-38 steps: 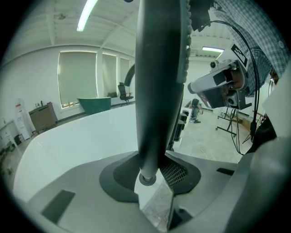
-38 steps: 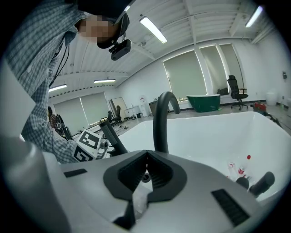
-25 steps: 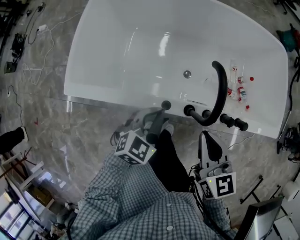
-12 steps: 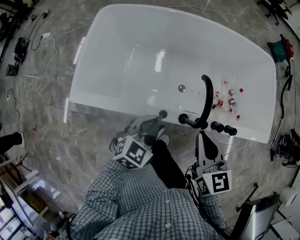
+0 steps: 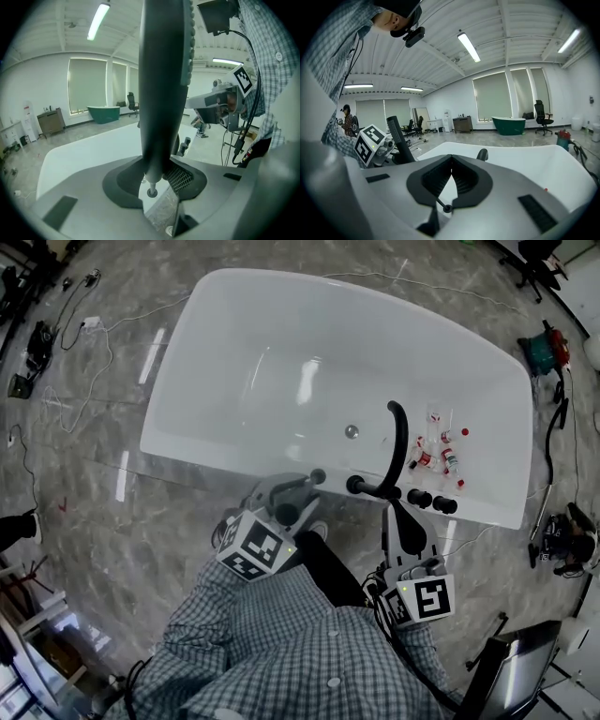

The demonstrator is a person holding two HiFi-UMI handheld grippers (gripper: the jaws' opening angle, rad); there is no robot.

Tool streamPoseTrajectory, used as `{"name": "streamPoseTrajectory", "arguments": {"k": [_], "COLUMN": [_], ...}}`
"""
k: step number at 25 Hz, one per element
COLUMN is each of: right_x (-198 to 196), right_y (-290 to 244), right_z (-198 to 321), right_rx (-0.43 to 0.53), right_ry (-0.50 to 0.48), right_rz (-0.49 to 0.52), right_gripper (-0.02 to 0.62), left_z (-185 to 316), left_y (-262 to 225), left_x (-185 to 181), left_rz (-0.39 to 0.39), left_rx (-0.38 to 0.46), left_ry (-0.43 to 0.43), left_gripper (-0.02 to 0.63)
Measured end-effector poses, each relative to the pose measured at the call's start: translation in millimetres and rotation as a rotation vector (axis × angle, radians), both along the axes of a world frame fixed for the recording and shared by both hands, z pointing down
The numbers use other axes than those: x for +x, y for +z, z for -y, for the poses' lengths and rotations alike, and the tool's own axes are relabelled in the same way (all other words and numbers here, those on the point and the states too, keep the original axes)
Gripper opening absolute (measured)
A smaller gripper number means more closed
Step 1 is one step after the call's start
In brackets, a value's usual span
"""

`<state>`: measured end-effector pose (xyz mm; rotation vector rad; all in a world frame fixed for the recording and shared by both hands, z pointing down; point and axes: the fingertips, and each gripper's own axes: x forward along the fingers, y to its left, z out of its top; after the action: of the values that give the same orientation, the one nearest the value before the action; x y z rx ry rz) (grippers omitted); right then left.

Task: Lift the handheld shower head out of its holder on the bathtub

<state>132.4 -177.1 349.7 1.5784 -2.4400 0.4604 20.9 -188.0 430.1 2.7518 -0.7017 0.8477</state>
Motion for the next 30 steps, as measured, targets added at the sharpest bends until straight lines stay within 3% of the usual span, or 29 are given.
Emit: {"name": "streamPoseTrajectory", "arguments": {"k": [9, 20, 30], "right_x": [-11, -2, 2], "right_y": [-26, -55, -73], "right_z": [-8, -15, -12], "right_rx": [0.048, 0.113, 0.158], "right_ry": [-0.007, 0.016, 0.013], "right_rz": [-0.003, -0.022, -0.046], "right_gripper": [0.015, 0.015, 0.015], "left_z": [-6, -9, 3], "left_y": [-33, -85, -128], "left_x": [-9, -8, -9], "left_rz": [-0.008, -0.074, -0.122], "left_rx": [0.015, 0.075, 0.051], "left_ry": [-0.017, -0.024, -0.028], "left_gripper": [0.124, 0.124, 0.124]}}
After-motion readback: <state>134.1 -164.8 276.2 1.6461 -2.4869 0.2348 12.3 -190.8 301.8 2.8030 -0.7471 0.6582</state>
